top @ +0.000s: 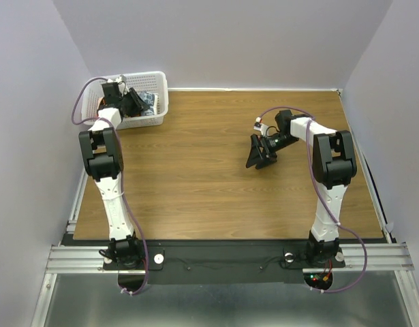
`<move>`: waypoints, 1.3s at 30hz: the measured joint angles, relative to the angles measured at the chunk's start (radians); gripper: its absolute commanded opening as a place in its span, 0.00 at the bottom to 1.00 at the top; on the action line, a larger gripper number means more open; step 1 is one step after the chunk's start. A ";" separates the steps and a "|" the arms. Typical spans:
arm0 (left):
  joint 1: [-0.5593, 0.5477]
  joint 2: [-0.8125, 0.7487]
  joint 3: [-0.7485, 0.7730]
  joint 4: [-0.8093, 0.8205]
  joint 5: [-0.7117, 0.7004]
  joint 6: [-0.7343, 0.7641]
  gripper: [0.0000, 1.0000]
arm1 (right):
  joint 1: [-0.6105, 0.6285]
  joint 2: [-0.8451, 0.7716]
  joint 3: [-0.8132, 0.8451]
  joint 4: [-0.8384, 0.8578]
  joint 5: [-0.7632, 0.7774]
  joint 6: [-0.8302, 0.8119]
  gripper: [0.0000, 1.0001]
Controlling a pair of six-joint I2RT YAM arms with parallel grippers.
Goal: Roll the towels
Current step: Place the rolled towel into the container
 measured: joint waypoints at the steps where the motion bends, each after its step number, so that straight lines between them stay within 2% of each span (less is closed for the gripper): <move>1: -0.001 0.005 0.002 -0.002 -0.022 0.000 0.00 | 0.000 0.000 0.000 0.001 0.000 0.003 1.00; 8: -0.024 0.005 0.024 -0.018 -0.142 0.025 0.01 | 0.000 0.000 0.000 0.003 0.000 0.010 1.00; 18: -0.085 0.018 0.040 -0.026 -0.260 0.066 0.22 | -0.004 0.001 -0.005 0.010 0.000 0.011 1.00; 22: -0.105 0.030 0.065 -0.042 -0.295 0.083 0.34 | -0.006 0.001 -0.009 0.013 0.000 0.011 1.00; 23: -0.110 0.035 0.072 -0.047 -0.302 0.087 0.42 | -0.006 0.001 -0.009 0.013 0.000 0.011 1.00; 25: -0.116 0.040 0.082 -0.051 -0.309 0.094 0.51 | -0.006 0.001 -0.009 0.013 0.000 0.011 1.00; 33: -0.127 0.040 0.092 -0.069 -0.331 0.102 0.57 | -0.006 0.001 -0.009 0.014 0.001 0.011 1.00; 35: -0.128 0.040 0.098 -0.082 -0.341 0.108 0.80 | -0.006 0.001 -0.010 0.014 0.000 0.011 1.00; 39: -0.135 0.030 0.098 -0.116 -0.359 0.130 0.83 | -0.007 -0.002 -0.016 0.019 0.000 0.011 1.00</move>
